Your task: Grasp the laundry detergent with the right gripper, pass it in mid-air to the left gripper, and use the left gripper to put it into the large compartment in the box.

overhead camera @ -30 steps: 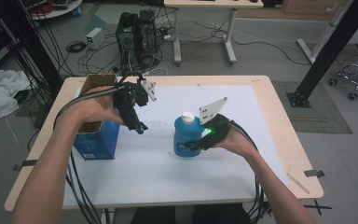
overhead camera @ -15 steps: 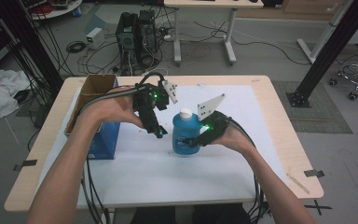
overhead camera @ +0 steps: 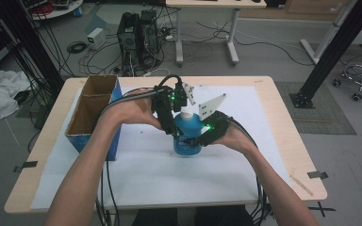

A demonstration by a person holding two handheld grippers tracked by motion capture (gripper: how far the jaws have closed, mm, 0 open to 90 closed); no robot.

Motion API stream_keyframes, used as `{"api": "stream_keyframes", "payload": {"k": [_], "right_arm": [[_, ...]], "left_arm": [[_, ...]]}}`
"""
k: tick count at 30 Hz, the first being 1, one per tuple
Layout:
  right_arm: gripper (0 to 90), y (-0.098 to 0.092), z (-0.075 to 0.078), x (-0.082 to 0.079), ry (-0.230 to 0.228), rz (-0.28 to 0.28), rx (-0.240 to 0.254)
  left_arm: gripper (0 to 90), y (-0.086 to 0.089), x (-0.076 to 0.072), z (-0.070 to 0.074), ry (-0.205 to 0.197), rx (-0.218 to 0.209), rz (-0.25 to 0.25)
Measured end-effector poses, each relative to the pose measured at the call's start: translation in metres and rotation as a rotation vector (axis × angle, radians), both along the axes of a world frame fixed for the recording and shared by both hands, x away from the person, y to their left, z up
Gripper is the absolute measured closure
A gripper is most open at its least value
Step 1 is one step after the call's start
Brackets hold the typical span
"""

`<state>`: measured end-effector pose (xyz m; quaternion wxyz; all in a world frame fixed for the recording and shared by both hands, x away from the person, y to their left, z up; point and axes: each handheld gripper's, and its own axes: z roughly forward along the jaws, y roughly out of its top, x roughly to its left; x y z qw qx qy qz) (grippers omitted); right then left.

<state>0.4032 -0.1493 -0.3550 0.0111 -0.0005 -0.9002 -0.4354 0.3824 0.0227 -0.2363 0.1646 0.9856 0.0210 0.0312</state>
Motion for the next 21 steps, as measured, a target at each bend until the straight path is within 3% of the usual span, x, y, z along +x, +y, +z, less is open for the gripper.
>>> {"api": "stream_keyframes", "payload": {"k": [4,5,7,11,13,17,18,19,21], "right_arm": [[45.2,0.0,0.0,0.001,0.001,0.002,0.006],[45.2,-0.001,0.001,-0.001,0.022,-0.01,-0.005],[45.1,0.0,-0.001,0.002,-0.029,0.011,0.014],[45.1,0.0,-0.001,0.001,-0.022,0.011,0.013],[45.1,0.0,0.001,-0.001,0.004,-0.004,0.014],[45.0,-0.001,0.001,-0.001,0.005,-0.009,0.018],[45.1,-0.001,0.001,0.0,-0.015,0.003,0.01],[45.0,-0.002,0.001,-0.001,0.013,0.002,-0.009],[45.0,-0.001,0.0,0.001,-0.018,0.008,0.004]], "left_arm": [[14.8,-0.004,0.003,-0.003,-0.002,0.009,0.006],[14.8,-0.005,0.003,-0.004,-0.002,0.005,0.009],[14.9,-0.007,0.004,-0.005,0.004,-0.002,0.007],[15.0,-0.013,0.006,-0.009,0.026,-0.001,0.009],[15.0,-0.015,0.006,-0.011,0.024,0.005,0.008],[15.9,-0.018,0.008,-0.014,0.028,0.001,0.009],[16.3,-0.018,0.008,-0.014,0.027,0.002,0.009],[17.8,-0.019,0.008,-0.015,0.028,0.001,0.006],[18.9,-0.02,0.008,-0.015,0.026,-0.002,0.006]]}}
